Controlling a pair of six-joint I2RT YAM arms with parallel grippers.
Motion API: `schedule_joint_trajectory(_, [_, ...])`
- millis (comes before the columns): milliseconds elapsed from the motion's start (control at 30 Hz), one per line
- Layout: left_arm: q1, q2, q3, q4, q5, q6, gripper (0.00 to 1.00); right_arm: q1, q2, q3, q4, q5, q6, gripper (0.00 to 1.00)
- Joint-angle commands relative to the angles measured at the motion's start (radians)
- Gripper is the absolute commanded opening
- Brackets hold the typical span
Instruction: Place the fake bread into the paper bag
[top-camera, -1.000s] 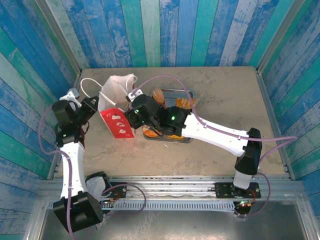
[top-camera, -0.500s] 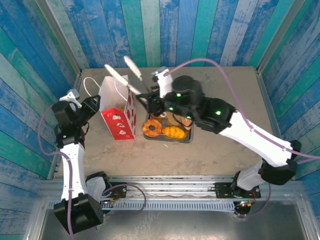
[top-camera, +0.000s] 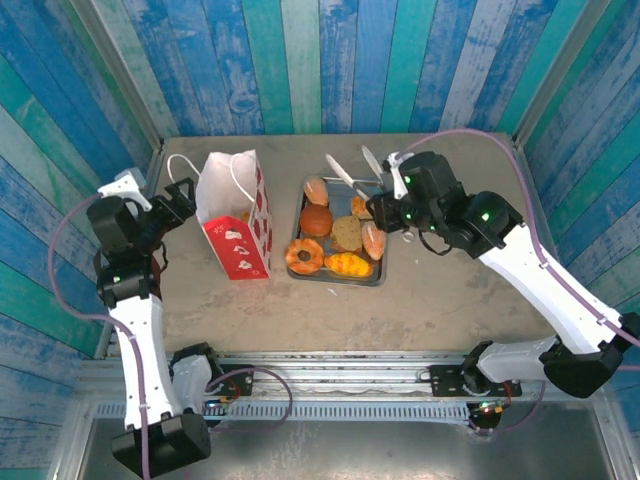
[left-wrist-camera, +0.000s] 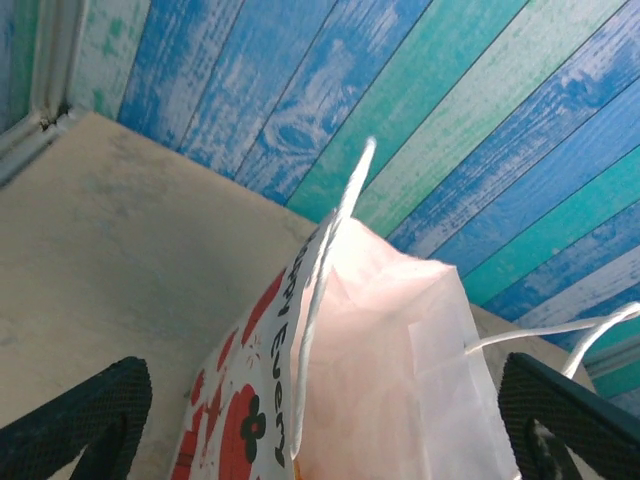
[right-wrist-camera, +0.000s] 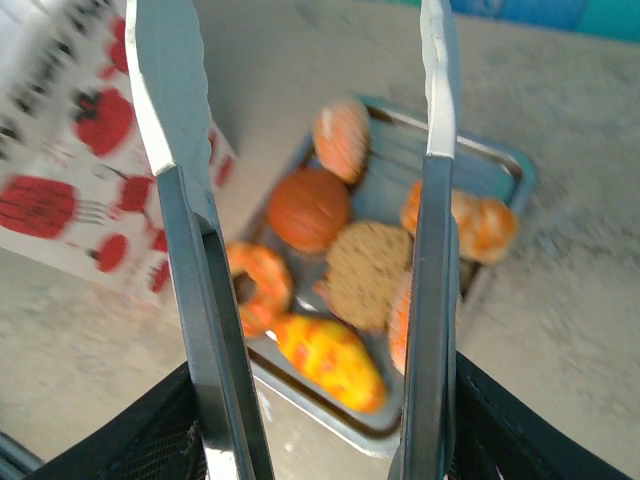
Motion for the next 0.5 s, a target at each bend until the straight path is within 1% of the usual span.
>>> schedule_joint_trajectory(0, [-0.004,-0.043,0.025,-0.045,-0.065,0.064,0.99,-0.038,-0.022,-0.035,-0.055,-0.042,-0.024,0.59])
schedule_joint_trajectory(67, [-0.004,-0.058,0.024,-0.049,-0.070,0.071,0.94,-0.048,0.001,-0.047,-0.050,-0.059,-0.032,0.59])
schedule_joint_trajectory(300, [-0.004,-0.090,-0.024,-0.054,-0.038,0.097,0.94,-0.098,0.177,-0.017,-0.019,-0.125,-0.057,0.59])
schedule_joint_trajectory(467, [-0.004,-0.107,-0.054,-0.069,-0.039,0.116,0.94,-0.130,0.343,0.068,-0.010,-0.212,-0.082,0.59])
